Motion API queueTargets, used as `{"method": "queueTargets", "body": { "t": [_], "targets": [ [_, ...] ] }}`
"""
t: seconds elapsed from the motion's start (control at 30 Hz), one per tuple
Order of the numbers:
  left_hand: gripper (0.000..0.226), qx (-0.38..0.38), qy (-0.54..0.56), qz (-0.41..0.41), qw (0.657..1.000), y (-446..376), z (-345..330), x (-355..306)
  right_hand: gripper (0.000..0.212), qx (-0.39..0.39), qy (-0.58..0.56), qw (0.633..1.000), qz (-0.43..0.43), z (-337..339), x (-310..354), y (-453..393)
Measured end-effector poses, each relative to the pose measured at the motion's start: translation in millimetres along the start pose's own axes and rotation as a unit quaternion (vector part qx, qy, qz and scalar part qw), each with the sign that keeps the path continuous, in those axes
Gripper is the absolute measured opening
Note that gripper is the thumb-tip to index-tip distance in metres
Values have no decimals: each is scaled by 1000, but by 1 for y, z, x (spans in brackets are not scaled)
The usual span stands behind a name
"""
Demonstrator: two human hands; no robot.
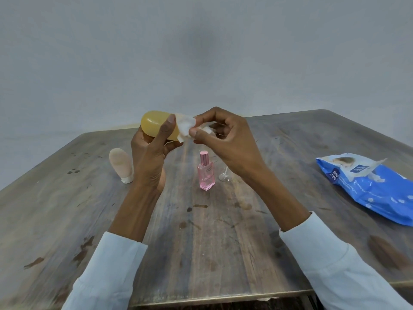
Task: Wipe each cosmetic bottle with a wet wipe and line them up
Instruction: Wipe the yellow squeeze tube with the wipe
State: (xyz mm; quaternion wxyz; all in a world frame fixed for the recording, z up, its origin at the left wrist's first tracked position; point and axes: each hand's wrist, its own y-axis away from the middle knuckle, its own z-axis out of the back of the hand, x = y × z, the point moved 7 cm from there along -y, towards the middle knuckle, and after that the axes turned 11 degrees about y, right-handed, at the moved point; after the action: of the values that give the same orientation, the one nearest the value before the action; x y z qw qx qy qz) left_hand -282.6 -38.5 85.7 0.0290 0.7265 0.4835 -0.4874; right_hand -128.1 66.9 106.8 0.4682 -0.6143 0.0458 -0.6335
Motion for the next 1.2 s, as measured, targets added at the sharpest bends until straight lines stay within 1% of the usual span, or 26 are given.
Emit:
{"method": "queueTargets", "body": {
  "t": [0.07, 0.17, 0.27, 0.37, 0.47, 0.63, 0.73, 0.8, 0.87, 0.93, 1.03, 1.1, 1.2],
  "targets": [
    [43, 1, -4, 1, 1000, -1, 2, 0, 15, 13, 21, 1000, 12, 2, 2, -1],
    [46, -2, -8, 4, 1000, -2, 5, 1, 26, 34, 37, 998, 30, 3, 5, -1],
    [36, -4, -15, 8, 1000, -3, 6, 3, 33, 40, 84, 994, 61, 3, 8, 0],
    [32, -12, -17, 15, 1000, -4, 8, 6, 34, 35, 141, 985, 97, 1, 10, 1],
    [37, -7, 1, 17, 1000, -4, 9, 6, 33, 36, 176, 980, 85, -3, 4, 0],
    [40, 35, 21, 4, 999, -6, 4, 3, 30, 40, 193, 978, 62, -9, -1, 2],
    [44, 49, 16, 7, 999, -7, 3, 4, 21, 28, 177, 983, 40, -8, -2, 3],
    [51, 51, 15, 7, 999, -7, 3, 5, 20, 20, 164, 986, 20, -7, -2, 2],
    [58, 51, 15, 3, 999, -7, 4, 6, 21, 35, 106, 994, -21, -7, -6, 2],
    [51, 53, 14, 1, 999, -8, 4, 6, 26, 74, 19, 993, -88, -10, -13, 2],
    [35, 73, 3, -4, 997, -6, 0, 5, 40, 111, -89, 977, -159, -15, -18, 3],
    [35, 85, -17, -12, 996, -5, -3, 2, 48, 111, -130, 969, -179, -13, -18, 5],
    [43, 107, -58, -37, 992, -2, -8, -2, 44, 146, -145, 961, -187, -16, -14, 10]
  ]
}}
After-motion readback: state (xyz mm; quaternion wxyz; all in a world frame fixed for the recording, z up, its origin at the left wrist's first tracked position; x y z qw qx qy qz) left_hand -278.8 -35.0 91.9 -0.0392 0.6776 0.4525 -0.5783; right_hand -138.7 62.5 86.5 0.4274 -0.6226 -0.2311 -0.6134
